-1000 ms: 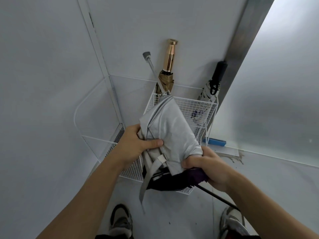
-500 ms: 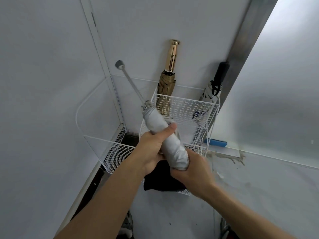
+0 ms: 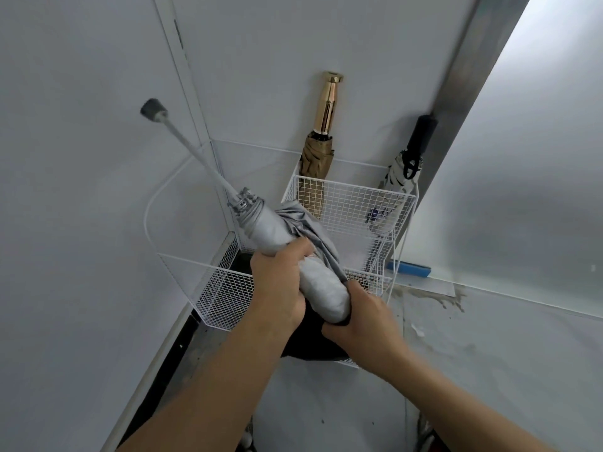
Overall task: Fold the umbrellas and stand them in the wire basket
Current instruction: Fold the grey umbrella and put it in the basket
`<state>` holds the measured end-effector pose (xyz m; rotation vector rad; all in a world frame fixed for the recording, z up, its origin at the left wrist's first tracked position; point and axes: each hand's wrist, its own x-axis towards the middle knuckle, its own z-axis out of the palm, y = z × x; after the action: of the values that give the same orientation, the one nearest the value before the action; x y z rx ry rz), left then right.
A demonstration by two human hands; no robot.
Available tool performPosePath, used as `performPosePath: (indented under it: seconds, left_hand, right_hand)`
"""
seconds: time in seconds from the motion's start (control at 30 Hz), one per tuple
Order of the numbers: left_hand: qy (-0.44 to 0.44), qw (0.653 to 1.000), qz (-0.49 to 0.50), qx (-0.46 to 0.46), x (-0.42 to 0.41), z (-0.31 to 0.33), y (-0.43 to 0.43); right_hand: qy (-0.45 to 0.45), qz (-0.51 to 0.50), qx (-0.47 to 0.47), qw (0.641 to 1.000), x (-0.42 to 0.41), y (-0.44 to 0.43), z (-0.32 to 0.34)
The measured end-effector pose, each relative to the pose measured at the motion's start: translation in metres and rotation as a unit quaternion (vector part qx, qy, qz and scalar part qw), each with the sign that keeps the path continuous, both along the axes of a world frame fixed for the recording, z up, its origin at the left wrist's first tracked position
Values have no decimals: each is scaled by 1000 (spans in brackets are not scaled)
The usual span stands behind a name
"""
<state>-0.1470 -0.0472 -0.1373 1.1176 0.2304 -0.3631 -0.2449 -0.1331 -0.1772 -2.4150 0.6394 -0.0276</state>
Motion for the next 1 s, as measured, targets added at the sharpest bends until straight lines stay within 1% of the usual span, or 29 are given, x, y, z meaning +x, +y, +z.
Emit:
performPosePath:
  seconds: [0.03, 0.07, 0.1, 0.13, 0.17, 0.2, 0.23, 0.27, 0.3, 0.33, 0.37, 0.4, 0.43, 0.47, 0.5, 0.53, 0.57, 0.6, 0.63, 0.67, 0.7, 0.73, 0.83, 0.9, 0.93, 1.0]
  left_hand:
    - [-4, 999, -34, -21, 1, 1, 3]
    - [-4, 996, -75, -53, 3, 3, 6]
    - [0, 989, -116, -87, 3, 6, 9]
    - [3, 982, -150, -113, 4, 9, 12]
    - [1, 979, -164, -120, 4, 11, 13]
    - [-2, 981, -158, -114, 4, 12, 13]
    - [-11, 987, -134, -94, 4, 11, 10]
    - [-26, 992, -101, -63, 3, 10, 8]
    - [-43, 997, -60, -22, 2, 10, 4]
    - [-54, 998, -15, 16, 3, 7, 1]
    - [-62, 997, 19, 43, 2, 5, -3]
    - [-64, 996, 37, 49, 2, 2, -5]
    - [-64, 996, 38, 47, 0, 1, -7]
    - [-65, 996, 25, 49, -1, 0, -7]
    - [-67, 997, -2, 48, 0, 0, -7]
    - [-65, 997, -36, 34, 2, 1, -4]
    - [-52, 996, -74, 2, 4, 4, -1]
    - [-30, 992, -112, -42, 7, 7, 3]
    - [-5, 986, -145, -80, 9, 11, 6]
    - [13, 981, -166, -99, 10, 13, 10]
    - [19, 980, -173, -93, 11, 15, 11]
    - [12, 984, -164, -68, 11, 15, 12]
    - [-38, 994, -93, 38, 9, 12, 9]
    - [-54, 995, -54, 64, 6, 12, 6]
    - [-58, 995, -43, 72, 4, 13, 5]
    - [-63, 994, -39, 79, -2, 15, 2]
  right_hand:
    - [5, 12, 82, 997, 1, -2, 0]
    - [3, 32, 172, 985, 2, -4, 1]
    - [7, 54, 267, 962, 1, -5, 4]
    - [20, 74, 356, 931, -1, -5, 8]
    - [44, 94, 419, 902, -2, -5, 13]
    - [62, 109, 457, 881, -3, -5, 15]
    - [71, 111, 461, 878, -5, -6, 14]
    - [67, 98, 440, 890, -4, -7, 12]
    - [60, 76, 377, 921, -2, -8, 9]
    - [50, 65, 286, 955, -2, -8, 8]
    - [45, 63, 193, 978, -4, -6, 8]
    - [33, 68, 109, 991, -6, -3, 8]
    - [17, 66, 54, 996, -8, 1, 8]
    - [3, 58, 25, 998, -9, 3, 7]
    - [-5, 47, 25, 999, -9, 4, 7]
    - [-9, 43, 71, 996, -7, 3, 6]
    - [-2, 43, 172, 984, -6, 0, 5]
    - [23, 55, 301, 952, -6, -4, 8]
    - [59, 77, 425, 900, -7, -7, 12]
    - [96, 94, 515, 847, -9, -9, 17]
    - [119, 114, 555, 815, -11, -11, 20]
    - [125, 127, 568, 803, -13, -13, 20]
    - [80, 143, 578, 799, -10, -28, 19]
    - [56, 134, 583, 800, -8, -36, 25]
    - [50, 124, 570, 811, -7, -36, 27]
    - [28, 110, 490, 864, -6, -27, 25]
